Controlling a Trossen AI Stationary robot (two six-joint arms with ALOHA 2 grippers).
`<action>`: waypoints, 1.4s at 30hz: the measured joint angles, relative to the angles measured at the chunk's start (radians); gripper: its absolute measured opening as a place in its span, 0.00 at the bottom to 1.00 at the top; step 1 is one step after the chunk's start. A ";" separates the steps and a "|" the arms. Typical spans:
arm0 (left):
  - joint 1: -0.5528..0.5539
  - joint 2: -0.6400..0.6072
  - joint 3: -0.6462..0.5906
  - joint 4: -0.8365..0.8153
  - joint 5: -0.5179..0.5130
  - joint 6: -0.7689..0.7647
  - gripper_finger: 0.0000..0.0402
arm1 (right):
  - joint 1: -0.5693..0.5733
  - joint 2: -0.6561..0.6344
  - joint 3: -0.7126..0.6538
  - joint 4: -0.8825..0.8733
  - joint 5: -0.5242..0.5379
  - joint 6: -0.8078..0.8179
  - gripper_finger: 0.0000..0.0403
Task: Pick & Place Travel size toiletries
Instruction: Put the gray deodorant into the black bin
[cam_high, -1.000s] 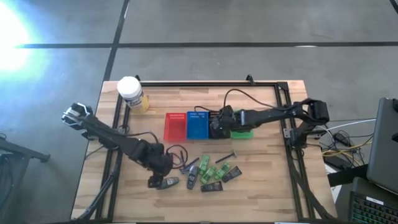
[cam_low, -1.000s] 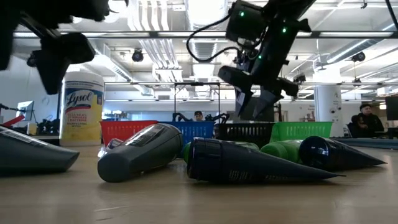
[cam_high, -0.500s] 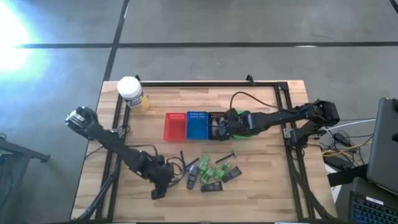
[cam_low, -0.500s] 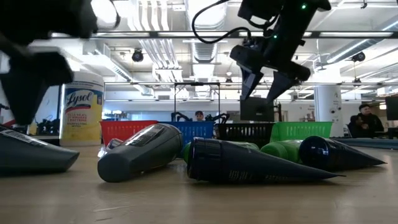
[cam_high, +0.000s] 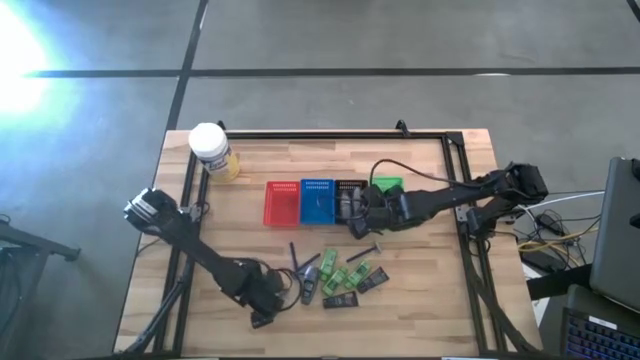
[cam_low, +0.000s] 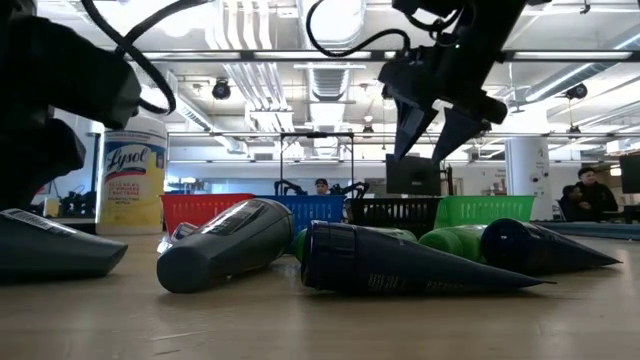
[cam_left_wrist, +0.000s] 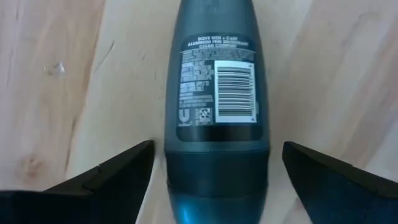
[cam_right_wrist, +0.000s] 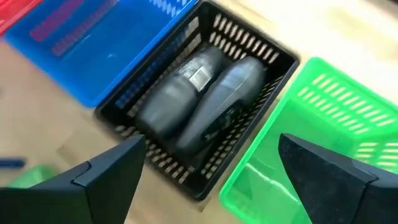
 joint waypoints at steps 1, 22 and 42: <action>0.000 0.013 0.008 -0.006 0.000 0.014 0.88 | 0.004 -0.004 0.000 0.000 -0.031 -0.001 0.89; 0.060 -0.272 0.005 -0.044 -0.326 0.146 0.52 | -0.030 -0.024 0.000 0.408 -0.574 0.034 0.85; 0.260 -0.421 0.004 0.171 -0.541 0.637 0.52 | -0.083 0.000 0.005 0.775 -0.670 0.123 0.83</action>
